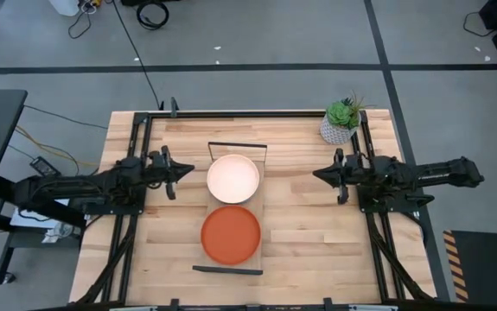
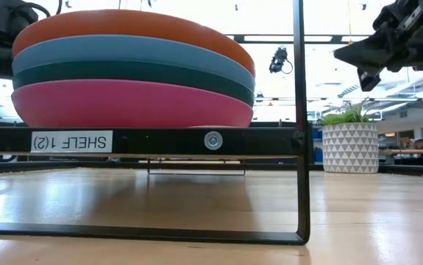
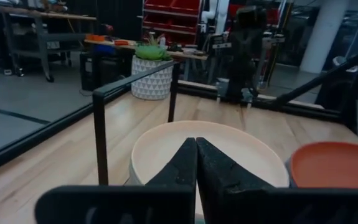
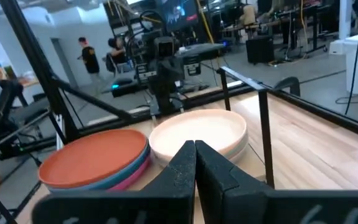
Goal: Place and stack plates onto a shelf
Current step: Return to Home Position
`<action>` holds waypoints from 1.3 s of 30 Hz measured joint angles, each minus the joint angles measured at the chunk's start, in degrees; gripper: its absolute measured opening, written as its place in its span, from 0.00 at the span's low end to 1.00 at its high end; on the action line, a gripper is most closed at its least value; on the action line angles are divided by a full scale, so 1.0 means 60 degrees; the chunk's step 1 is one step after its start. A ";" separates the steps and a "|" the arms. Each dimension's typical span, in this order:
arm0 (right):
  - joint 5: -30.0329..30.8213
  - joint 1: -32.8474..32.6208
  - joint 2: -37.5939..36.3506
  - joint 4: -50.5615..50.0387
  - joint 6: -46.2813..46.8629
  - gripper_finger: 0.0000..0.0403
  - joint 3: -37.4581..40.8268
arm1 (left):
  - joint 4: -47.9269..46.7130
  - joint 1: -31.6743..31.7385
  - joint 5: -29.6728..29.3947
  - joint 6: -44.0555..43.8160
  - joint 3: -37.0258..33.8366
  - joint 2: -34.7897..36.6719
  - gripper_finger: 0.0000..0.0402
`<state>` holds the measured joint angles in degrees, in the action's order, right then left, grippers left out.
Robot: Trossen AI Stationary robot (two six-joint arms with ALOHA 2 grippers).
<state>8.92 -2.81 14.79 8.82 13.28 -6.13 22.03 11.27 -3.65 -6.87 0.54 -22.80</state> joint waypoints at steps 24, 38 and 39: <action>-0.0206 0.0000 -0.2350 0.0152 0.0445 0.03 0.0000 | -0.2976 -0.0007 0.0989 -0.1756 -0.0004 0.3743 0.03; -0.0189 0.0000 -0.2346 0.0156 0.0444 0.03 0.0000 | -0.2967 -0.0007 0.0978 -0.1756 -0.0004 0.3743 0.03; -0.0189 0.0000 -0.2343 0.0156 0.0444 0.03 0.0000 | -0.2967 -0.0007 0.0978 -0.1756 -0.0004 0.3743 0.03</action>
<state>7.79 -2.81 0.73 9.76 15.94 -6.13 4.23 11.22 2.22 -17.41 0.51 -0.34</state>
